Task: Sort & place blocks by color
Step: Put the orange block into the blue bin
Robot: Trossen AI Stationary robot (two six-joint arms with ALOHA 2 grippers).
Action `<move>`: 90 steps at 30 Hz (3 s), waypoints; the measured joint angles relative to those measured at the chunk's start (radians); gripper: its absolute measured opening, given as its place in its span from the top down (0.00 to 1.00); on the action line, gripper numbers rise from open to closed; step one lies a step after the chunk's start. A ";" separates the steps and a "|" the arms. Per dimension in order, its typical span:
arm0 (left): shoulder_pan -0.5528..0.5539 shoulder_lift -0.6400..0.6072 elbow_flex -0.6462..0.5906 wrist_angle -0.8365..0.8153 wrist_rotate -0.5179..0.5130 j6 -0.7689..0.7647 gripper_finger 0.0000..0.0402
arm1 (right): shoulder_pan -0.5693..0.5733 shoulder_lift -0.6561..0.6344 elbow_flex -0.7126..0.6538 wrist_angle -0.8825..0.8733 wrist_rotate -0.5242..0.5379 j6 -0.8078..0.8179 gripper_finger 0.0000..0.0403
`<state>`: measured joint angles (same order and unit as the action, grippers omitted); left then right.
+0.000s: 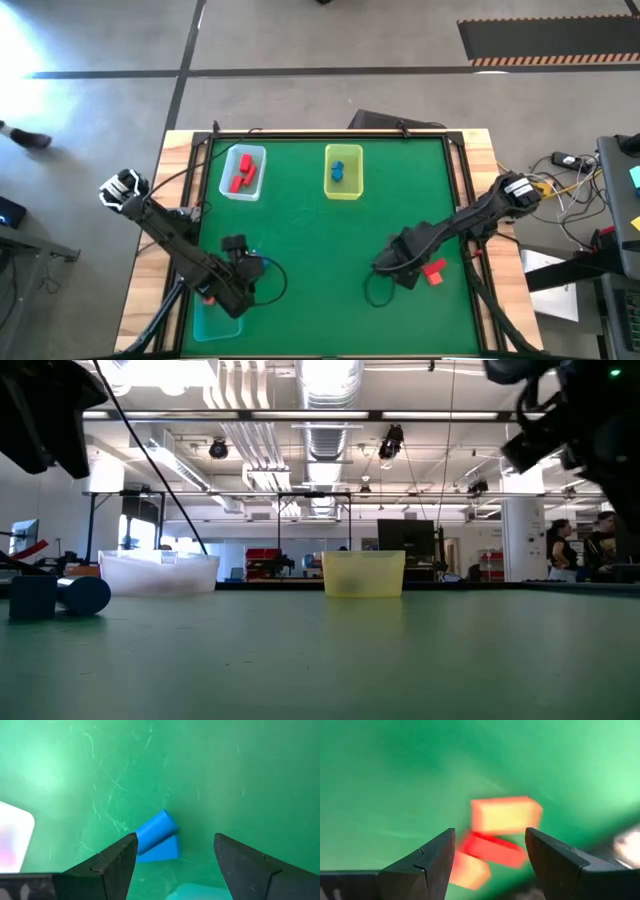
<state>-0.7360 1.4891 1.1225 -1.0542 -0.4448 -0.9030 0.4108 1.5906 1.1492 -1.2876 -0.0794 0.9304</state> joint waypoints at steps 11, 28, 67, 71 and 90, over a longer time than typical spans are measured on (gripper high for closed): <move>0.017 0.000 -0.015 -0.001 -0.010 -0.012 0.39 | 0.026 -0.108 -0.175 0.035 0.045 0.267 0.43; 0.017 -0.001 -0.017 -0.058 -0.132 -0.007 0.39 | 0.203 -0.337 -0.428 0.334 0.204 1.119 0.33; 0.015 0.000 -0.123 0.969 -0.172 0.931 0.39 | 0.026 -0.199 -0.338 1.432 0.078 -0.170 0.71; 0.019 0.000 -0.180 1.218 -0.173 1.103 0.39 | -0.017 -0.136 -0.338 1.587 -0.098 -0.257 0.71; 0.115 0.130 -0.287 1.617 0.006 1.173 0.39 | -0.180 0.200 -0.134 1.929 -0.603 -0.322 0.71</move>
<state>-0.6212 1.6190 0.8356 0.5625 -0.4384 0.2695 0.2307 1.7902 1.0150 0.6415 -0.6823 0.6084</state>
